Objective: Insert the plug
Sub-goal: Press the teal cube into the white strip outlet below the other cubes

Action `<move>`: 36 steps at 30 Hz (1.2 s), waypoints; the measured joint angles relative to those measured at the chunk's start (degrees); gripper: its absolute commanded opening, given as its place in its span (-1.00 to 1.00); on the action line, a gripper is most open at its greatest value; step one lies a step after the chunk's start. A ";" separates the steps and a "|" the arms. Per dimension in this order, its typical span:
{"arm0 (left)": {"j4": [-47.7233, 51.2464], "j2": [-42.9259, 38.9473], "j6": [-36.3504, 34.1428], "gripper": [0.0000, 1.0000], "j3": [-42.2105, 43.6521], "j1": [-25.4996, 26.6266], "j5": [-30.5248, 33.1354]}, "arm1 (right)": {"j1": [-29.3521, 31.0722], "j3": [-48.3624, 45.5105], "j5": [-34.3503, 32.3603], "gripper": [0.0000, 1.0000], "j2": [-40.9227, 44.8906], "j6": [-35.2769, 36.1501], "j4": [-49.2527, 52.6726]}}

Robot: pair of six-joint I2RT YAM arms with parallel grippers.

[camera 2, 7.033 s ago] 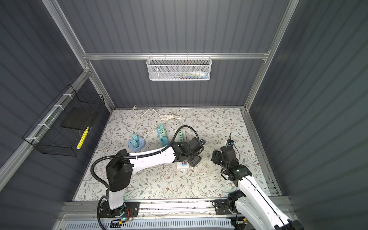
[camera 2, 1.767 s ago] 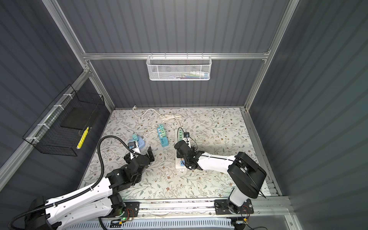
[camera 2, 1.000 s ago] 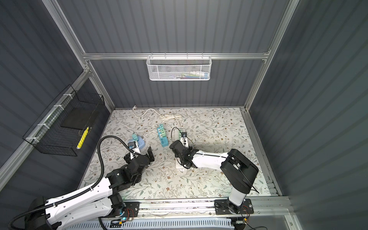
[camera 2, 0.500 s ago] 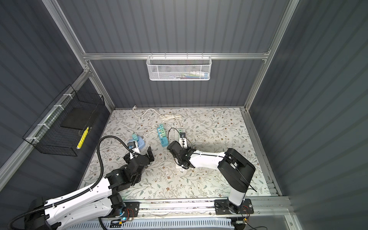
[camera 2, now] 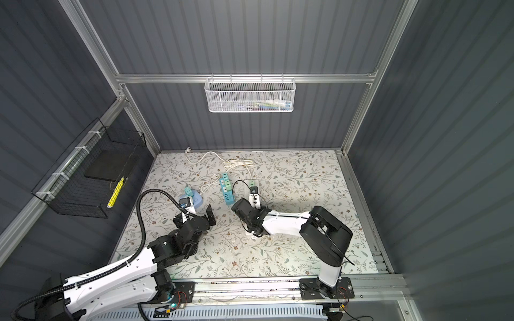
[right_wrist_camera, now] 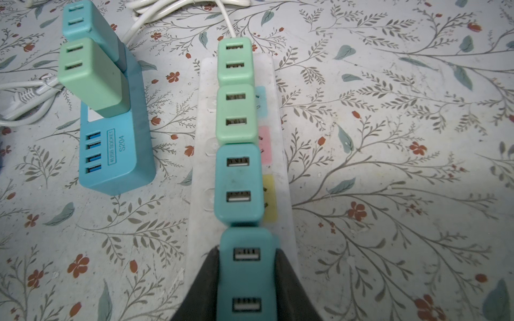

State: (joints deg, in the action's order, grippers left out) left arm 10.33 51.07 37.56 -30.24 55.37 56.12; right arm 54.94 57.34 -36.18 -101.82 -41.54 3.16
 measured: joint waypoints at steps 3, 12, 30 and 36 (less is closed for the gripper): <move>0.02 0.04 -0.02 1.00 0.00 0.00 0.00 | -0.24 -0.04 0.13 -0.59 0.15 0.50 0.04; 0.22 1.07 -0.02 1.00 -0.17 -0.07 0.02 | -4.85 -4.17 0.96 -0.51 2.54 6.36 -4.04; -0.09 2.91 -4.22 1.00 -5.70 -0.09 -0.17 | -9.16 -4.94 15.08 0.16 8.81 10.80 2.69; -0.17 2.51 -5.64 1.00 -6.14 -0.09 -0.17 | -11.28 -3.87 16.81 0.17 12.85 12.02 3.67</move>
State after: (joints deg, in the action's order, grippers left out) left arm 10.15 53.58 31.92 -36.38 55.29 55.94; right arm 43.66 53.47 -19.38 -88.97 -29.52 6.83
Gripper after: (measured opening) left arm 0.999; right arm 0.584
